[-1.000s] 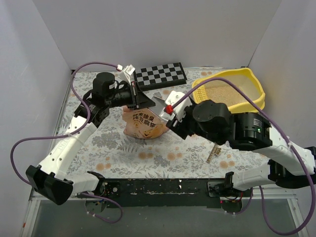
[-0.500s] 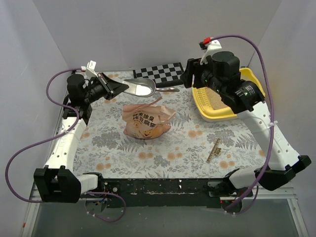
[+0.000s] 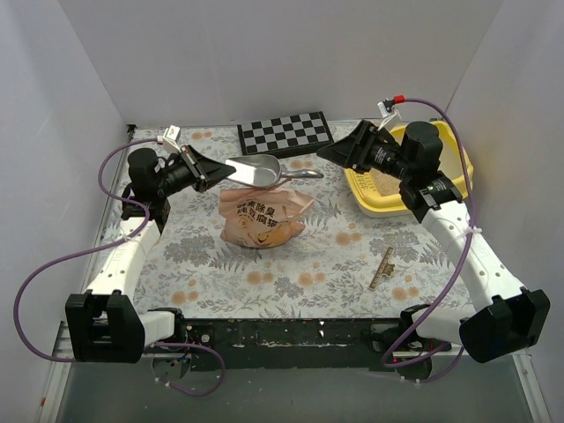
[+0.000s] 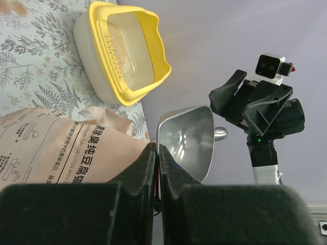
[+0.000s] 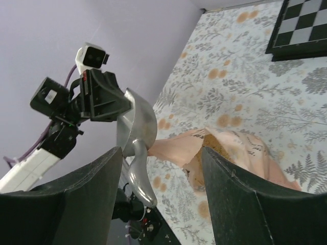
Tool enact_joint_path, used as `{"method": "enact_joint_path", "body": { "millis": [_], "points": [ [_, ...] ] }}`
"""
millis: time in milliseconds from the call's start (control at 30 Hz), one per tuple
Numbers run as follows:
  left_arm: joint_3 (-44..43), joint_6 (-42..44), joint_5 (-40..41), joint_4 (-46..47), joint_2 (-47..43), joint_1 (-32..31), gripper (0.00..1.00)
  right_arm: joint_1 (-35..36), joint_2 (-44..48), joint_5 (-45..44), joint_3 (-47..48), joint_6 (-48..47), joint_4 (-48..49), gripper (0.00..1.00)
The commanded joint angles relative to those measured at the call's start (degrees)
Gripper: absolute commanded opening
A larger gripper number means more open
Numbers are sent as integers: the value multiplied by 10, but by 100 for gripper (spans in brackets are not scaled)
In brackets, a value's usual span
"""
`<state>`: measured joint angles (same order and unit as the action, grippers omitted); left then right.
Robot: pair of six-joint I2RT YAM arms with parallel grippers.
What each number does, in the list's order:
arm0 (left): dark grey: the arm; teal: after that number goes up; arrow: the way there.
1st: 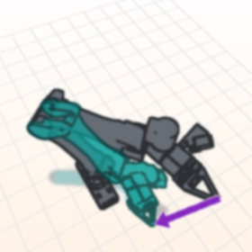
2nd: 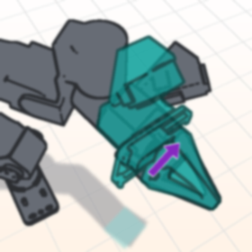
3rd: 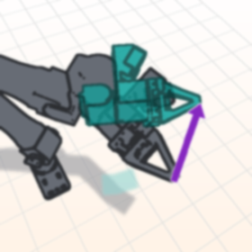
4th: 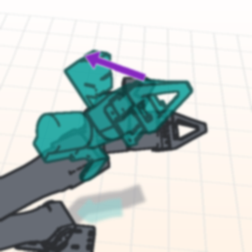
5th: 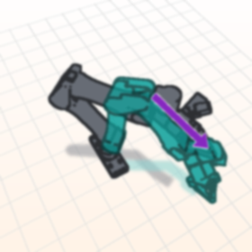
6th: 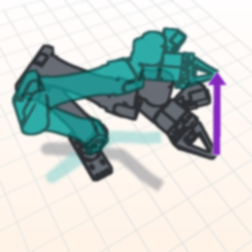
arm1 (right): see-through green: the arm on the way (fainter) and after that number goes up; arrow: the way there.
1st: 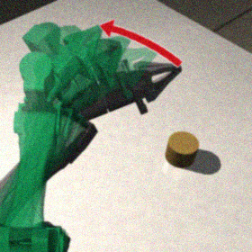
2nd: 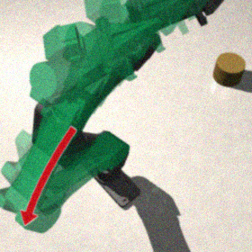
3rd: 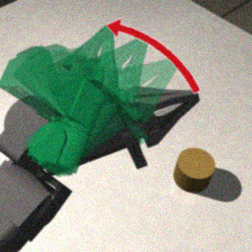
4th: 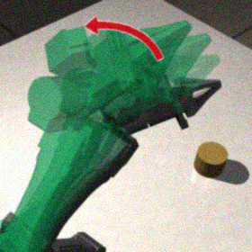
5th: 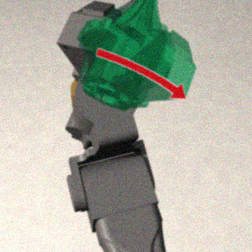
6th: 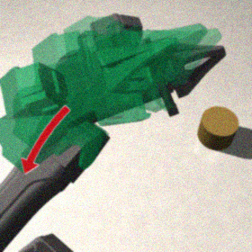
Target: Fill the litter box with clean litter
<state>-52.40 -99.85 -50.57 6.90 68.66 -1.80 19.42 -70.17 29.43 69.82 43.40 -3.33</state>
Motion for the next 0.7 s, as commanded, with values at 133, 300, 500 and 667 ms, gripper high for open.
{"method": "enact_joint_path", "body": {
  "millis": [133,300,500,667],
  "points": [
    [0,-26,-16,55,-6,3,0,2,19,94,-29,49,119,71],
    [4,-36,-16,70,-1,3,0,14,10,117,-43,70,151,70],
    [2,-40,-12,84,2,4,0,31,-9,130,-27,78,133,68],
    [-6,-44,-12,90,9,4,0,39,-22,146,-14,77,123,67]
  ]
}}
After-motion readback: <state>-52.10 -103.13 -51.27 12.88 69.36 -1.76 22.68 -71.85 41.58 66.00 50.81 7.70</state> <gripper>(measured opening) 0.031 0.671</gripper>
